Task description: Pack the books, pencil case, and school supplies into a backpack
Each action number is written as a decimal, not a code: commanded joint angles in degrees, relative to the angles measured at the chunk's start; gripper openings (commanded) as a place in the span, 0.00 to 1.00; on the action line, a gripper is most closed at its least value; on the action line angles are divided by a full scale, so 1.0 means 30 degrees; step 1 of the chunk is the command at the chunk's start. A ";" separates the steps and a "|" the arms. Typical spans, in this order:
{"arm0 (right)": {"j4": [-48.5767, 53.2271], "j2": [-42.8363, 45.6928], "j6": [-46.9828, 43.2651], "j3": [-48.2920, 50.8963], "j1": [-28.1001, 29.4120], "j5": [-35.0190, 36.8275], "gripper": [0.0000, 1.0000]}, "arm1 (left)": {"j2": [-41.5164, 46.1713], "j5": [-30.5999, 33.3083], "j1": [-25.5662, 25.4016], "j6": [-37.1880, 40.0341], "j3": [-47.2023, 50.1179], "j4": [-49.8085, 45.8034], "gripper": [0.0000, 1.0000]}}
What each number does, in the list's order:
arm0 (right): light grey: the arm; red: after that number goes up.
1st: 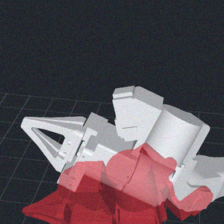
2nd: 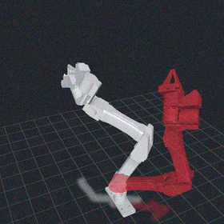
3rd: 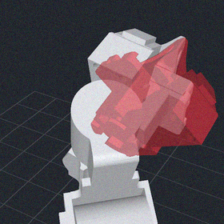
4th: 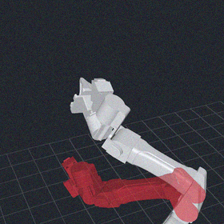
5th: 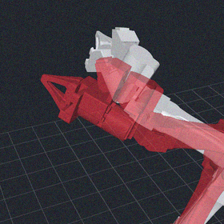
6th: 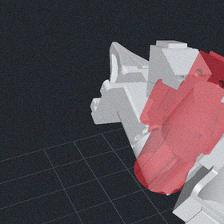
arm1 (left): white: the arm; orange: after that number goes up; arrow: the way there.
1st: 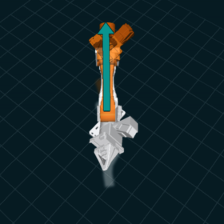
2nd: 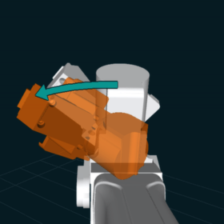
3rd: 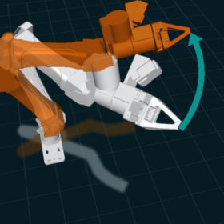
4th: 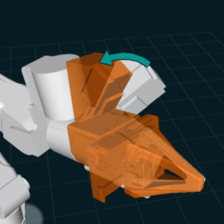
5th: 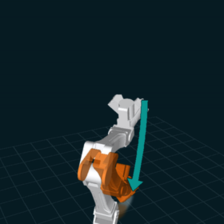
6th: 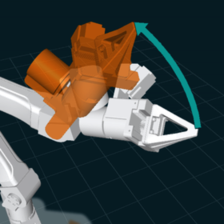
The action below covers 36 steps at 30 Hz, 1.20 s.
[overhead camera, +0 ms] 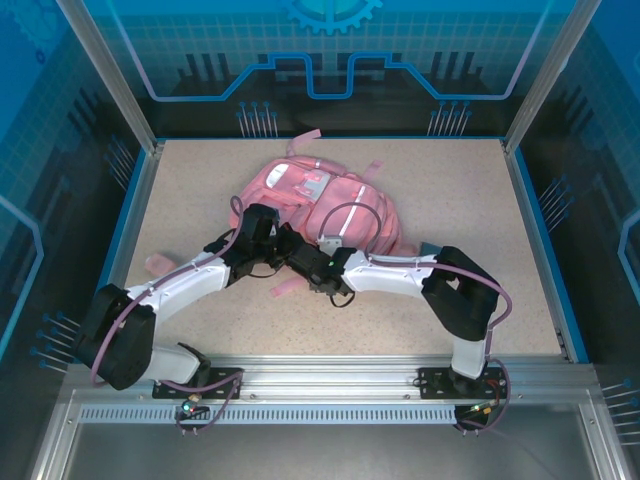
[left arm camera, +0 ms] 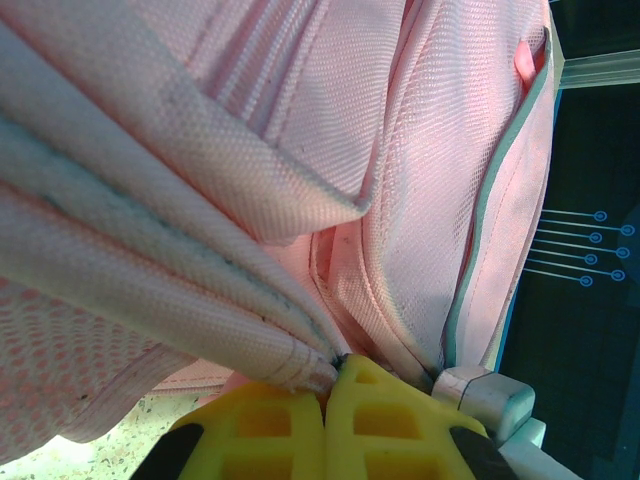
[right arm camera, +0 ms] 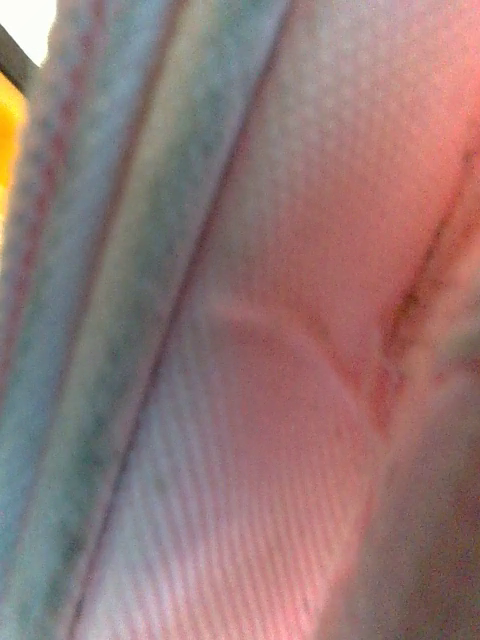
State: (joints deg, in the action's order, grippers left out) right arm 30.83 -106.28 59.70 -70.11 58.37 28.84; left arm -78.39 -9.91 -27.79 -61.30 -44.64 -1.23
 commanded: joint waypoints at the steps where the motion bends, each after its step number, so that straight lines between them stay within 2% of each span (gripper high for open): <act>1: -0.0636 -0.0008 -0.0643 0.0078 0.0494 -0.0164 0.38 | 0.0202 -0.0292 -0.0002 0.0846 -0.0889 0.0713 0.00; 5: -0.0365 -0.0302 -0.0395 -0.0095 0.0506 -0.0013 0.40 | 0.0231 -0.0299 0.0015 0.0845 -0.0912 0.0677 0.01; 13: 0.1123 -0.1151 0.1120 -0.0534 -0.0060 0.0641 0.30 | 0.0319 -0.0231 0.0023 0.0860 -0.0885 0.0668 0.01; 21: 0.1657 -0.1965 0.1001 -0.1612 -0.0062 0.1539 0.30 | 0.0319 -0.0194 0.0021 0.0862 -0.0947 0.0645 0.00; 33: 0.2259 -0.0944 0.0506 -0.0931 0.0248 0.2829 0.03 | 0.0320 0.0081 0.0029 0.1034 -0.0969 0.0412 0.00; 36: 0.2425 -0.0531 0.0429 -0.0474 0.0347 0.2925 0.00 | 0.0276 0.0238 0.0007 0.1179 -0.1070 0.0253 0.01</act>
State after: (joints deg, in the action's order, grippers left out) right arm 35.11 -110.28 61.17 -73.08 59.22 34.35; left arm -78.39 -9.30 -27.24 -60.62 -44.86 -1.85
